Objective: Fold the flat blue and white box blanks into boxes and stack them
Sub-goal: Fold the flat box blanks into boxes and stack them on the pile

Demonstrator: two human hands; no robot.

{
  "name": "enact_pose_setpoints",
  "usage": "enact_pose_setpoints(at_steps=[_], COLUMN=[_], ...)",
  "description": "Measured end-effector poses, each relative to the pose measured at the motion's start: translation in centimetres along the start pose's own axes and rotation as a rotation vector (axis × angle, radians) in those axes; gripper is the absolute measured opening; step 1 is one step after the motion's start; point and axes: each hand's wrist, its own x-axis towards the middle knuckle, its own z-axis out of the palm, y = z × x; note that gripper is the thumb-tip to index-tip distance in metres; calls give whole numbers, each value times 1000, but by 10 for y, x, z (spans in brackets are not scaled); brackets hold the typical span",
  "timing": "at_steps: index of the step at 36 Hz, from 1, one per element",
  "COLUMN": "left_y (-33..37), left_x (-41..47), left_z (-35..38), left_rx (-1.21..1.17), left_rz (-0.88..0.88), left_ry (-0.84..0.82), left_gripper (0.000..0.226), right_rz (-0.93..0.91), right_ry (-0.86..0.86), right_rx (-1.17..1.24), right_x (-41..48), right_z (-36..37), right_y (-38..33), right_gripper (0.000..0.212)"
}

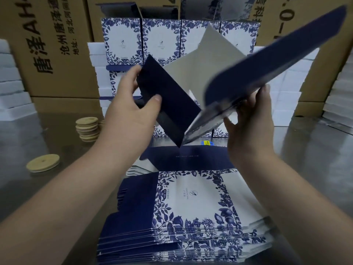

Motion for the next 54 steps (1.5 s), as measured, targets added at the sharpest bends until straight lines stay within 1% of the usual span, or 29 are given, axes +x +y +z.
enact_pose_setpoints(at_steps=[1,3,5,7,8,10,12,14,15,16,17,20,21,22,23,25,27,30,32,34,36,38,40,44,45,48,49,51,54], left_y=[1,2,1,-3,-5,-7,-9,-9,-10,-12,-14,-17,-19,-20,-22,-22,-16,-11,-12,-14,-17,-18,-19,-20,-20,-19,-19,-18,-16], left_x=[-2,-6,-8,-9,-10,-11,-11,-13,-14,-15,-15,-9,-7,-3,0,5,11,21,25,26,26,25,23,20,19,18,18,18,19], left_z=[0,1,5,6,5,4,5,6,8,9,10,11,11,10,7,2,-2,-8,-13,-16,-16,-13,-10,-6,-5,-3,-3,-3,-5], left_rx=[-3,-49,-39,8,18,54,87,90,76,56,28,-67,-93,-100,-85,-125,-292,-586,-693,-763,-795,-825,-835,-829,-831,-836,-834,-828,-831], left_rz=[38,102,126,113,91,84,108,139,149,150,139,18,-29,-69,-99,-162,-253,-371,-455,-528,-580,-615,-641,-625,-617,-613,-615,-622,-624], left_ry=[1,-41,-139,-246,-279,-321,-335,-313,-283,-242,-196,-67,-33,2,42,117,178,237,241,232,229,203,176,158,160,157,152,148,163], left_gripper=[53,61,64,61,60,57,46,33,25,20,20,27,23,9,8,23,27,20,31,44,47,48,46,37,35,37,37,39,40], right_rz=[-5,2,-15,-50,-66,-87,-104,-141,-149,-154,-165,-124,-97,-84,-79,-83,-96,-49,47,161,297,387,372,261,256,279,287,280,259], right_ry=[-8,22,40,30,27,24,8,-31,-47,-64,-79,-120,-116,-101,-78,-16,76,221,289,300,212,92,48,59,73,101,101,85,37], right_rx=[-45,-117,-182,-233,-267,-254,-236,-275,-280,-293,-319,-336,-313,-290,-276,-258,-243,-234,-210,-179,-149,-93,-62,-26,-9,7,14,-7,-55], right_x=[0,-2,-1,-1,-1,-1,-2,-6,-9,-10,-11,-12,-12,-11,-9,-6,-1,10,15,18,16,11,8,10,11,14,15,16,18], right_z=[1,1,1,1,1,0,0,4,6,7,7,8,7,7,6,4,1,-6,-10,-11,-9,-7,-5,-5,-5,-7,-8,-10,-11], right_y=[-1,1,4,5,5,4,4,4,4,6,6,8,9,9,8,5,3,5,10,16,20,23,23,20,19,20,21,21,21], right_gripper=[32,31,30,33,37,42,35,25,25,29,37,55,58,61,64,67,64,51,43,33,30,39,49,44,46,60,61,52,31])
